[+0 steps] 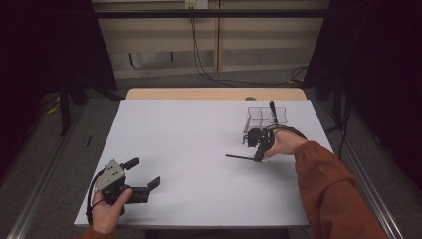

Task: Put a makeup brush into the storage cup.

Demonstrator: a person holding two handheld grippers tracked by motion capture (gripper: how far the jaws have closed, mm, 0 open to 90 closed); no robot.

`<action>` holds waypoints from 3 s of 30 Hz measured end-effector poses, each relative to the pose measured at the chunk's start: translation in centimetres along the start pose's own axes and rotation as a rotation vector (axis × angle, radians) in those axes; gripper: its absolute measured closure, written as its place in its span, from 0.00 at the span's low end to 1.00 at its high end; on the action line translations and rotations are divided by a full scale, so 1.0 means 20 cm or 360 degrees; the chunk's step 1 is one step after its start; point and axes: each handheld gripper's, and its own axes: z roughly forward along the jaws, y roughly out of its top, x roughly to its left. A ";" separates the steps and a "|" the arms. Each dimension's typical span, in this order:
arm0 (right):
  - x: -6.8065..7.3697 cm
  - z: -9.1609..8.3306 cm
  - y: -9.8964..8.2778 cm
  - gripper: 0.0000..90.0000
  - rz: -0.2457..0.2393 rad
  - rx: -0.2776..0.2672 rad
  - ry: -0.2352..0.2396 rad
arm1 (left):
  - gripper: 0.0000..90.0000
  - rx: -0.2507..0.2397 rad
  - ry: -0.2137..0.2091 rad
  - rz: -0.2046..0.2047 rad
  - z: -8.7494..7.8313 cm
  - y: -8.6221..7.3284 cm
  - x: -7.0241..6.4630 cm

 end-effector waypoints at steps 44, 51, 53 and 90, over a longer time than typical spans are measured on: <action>0.10 -0.12 -0.17 0.96 0.0265 -0.0865 -0.0169 | 0.03 -0.0021 0.0028 -0.0010 -0.01 0.01 0.01; 0.15 -0.13 -0.18 0.96 0.0303 -0.1033 -0.0140 | 0.03 -0.0023 0.0020 -0.0004 -0.01 0.01 0.00; 0.16 -0.13 -0.19 0.96 0.0329 -0.1101 -0.0153 | 0.03 -0.0028 0.0020 -0.0004 -0.01 0.01 0.00; 0.33 -0.12 -0.14 0.96 0.0276 -0.1372 0.0011 | 0.03 -0.0041 -0.0049 0.0014 0.00 0.05 -0.02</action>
